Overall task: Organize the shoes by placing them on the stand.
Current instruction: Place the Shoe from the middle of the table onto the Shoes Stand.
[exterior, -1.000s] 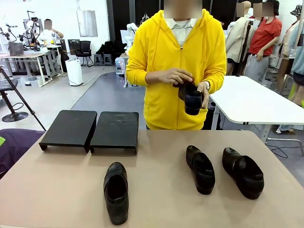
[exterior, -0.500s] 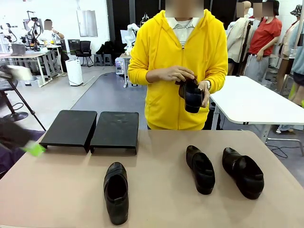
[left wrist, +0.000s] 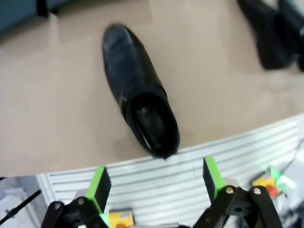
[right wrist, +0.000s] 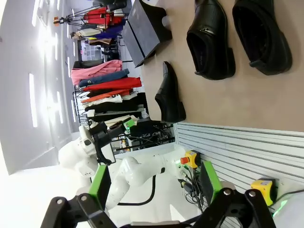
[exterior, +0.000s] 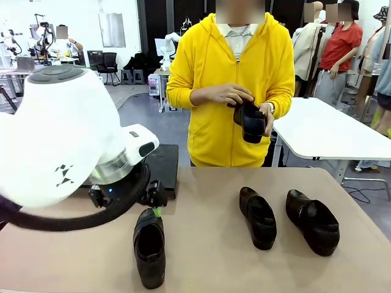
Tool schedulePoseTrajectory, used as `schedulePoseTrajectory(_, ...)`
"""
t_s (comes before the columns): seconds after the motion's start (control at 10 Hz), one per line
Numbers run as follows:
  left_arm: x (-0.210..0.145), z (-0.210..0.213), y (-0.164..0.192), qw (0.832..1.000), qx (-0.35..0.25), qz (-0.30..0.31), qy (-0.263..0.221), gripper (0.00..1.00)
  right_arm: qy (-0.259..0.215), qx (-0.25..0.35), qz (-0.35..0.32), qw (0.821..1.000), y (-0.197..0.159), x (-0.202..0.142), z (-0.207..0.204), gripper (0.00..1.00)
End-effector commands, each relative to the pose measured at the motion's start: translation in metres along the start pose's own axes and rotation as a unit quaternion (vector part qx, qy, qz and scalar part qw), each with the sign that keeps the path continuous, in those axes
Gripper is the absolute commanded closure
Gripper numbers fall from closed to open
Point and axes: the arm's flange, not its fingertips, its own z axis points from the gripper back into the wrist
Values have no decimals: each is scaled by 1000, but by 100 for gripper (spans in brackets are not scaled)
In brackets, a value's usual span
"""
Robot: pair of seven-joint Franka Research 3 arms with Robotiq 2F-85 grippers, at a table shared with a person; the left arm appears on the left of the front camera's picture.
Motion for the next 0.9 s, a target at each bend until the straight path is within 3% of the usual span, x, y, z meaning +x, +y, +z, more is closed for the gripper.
schedulePoseTrajectory(0.0, -11, 5, 4, 1000, -12, -14, 19, 0, -3, 10, 5, 1000, 4, 2, 2, 0)
schedulePoseTrajectory(0.3, -2, 1, -1, 1000, -5, -10, 8, 0, -3, 10, 5, 1000, 4, 2, 2, 0)
schedulePoseTrajectory(0.4, 3, -24, -13, 998, -38, -52, 12, 0, -3, 10, 5, 1000, 4, 2, 2, 0)
schedulePoseTrajectory(0.5, 7, -48, -20, 995, -64, -65, 49, 0, -3, 10, 5, 1000, 4, 2, 2, 0)
schedulePoseTrajectory(0.8, 18, -103, -28, 995, -61, -16, 81, 0, -3, 10, 5, 1000, 4, 2, 2, 0)
